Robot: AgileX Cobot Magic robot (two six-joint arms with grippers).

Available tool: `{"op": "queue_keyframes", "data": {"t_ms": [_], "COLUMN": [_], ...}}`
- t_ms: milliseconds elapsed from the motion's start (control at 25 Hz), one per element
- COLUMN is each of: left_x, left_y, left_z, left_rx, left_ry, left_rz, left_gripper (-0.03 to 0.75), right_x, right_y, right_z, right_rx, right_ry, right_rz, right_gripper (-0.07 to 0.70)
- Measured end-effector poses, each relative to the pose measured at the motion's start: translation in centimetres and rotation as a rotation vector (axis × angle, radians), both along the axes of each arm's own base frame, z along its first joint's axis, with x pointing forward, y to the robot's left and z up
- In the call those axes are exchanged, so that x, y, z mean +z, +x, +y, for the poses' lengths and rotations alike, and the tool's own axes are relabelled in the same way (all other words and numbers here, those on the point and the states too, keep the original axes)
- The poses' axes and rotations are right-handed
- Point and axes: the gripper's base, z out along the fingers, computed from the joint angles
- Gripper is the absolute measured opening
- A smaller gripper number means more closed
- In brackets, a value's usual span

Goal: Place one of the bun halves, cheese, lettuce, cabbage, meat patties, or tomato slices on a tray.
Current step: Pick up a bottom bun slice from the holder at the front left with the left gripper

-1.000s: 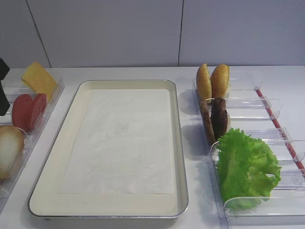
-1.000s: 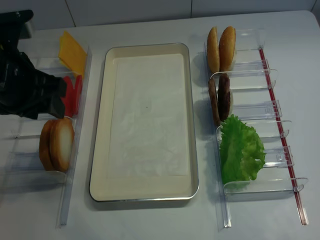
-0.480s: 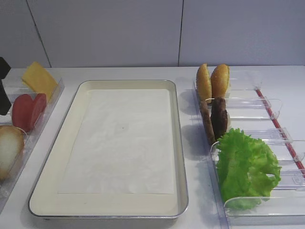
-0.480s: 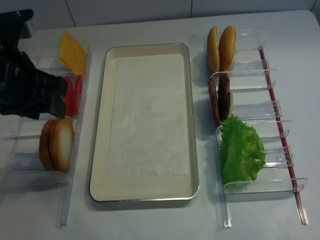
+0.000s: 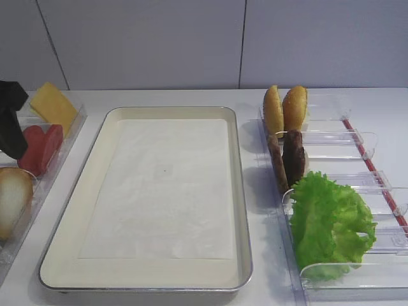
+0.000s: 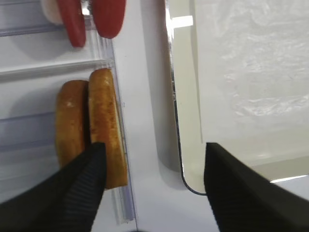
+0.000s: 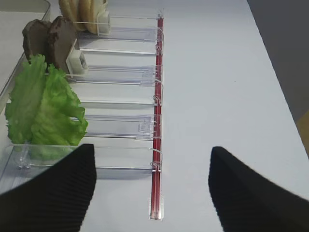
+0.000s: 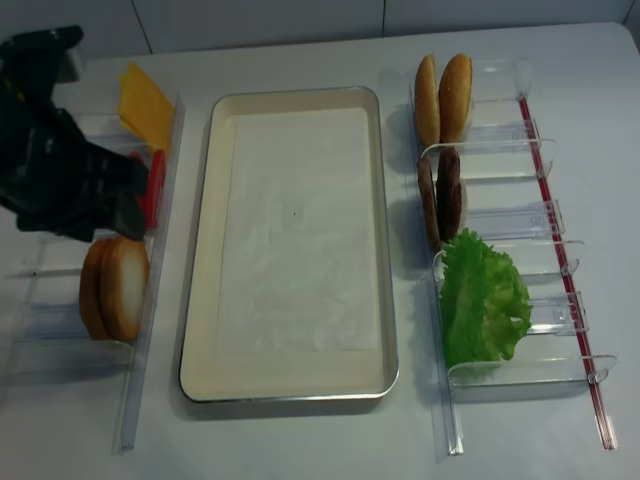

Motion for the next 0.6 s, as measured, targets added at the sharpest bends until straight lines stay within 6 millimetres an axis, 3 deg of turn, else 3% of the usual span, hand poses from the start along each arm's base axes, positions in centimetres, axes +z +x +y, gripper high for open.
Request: {"op": "queue_keyframes", "data": {"t_ms": [600], "left_x": [-0.84], "left_y": [0.39], "left_z": [-0.35], "left_rx": [0.02], "left_ry": [0.064], "left_rz": [0.024], "left_gripper": [0.415], "right_x": [0.0], "right_y": [0.0], "right_z": [0.0], "right_rx": [0.0], "right_ry": [0.0], "right_rz": [0.0], "right_gripper": [0.501]}}
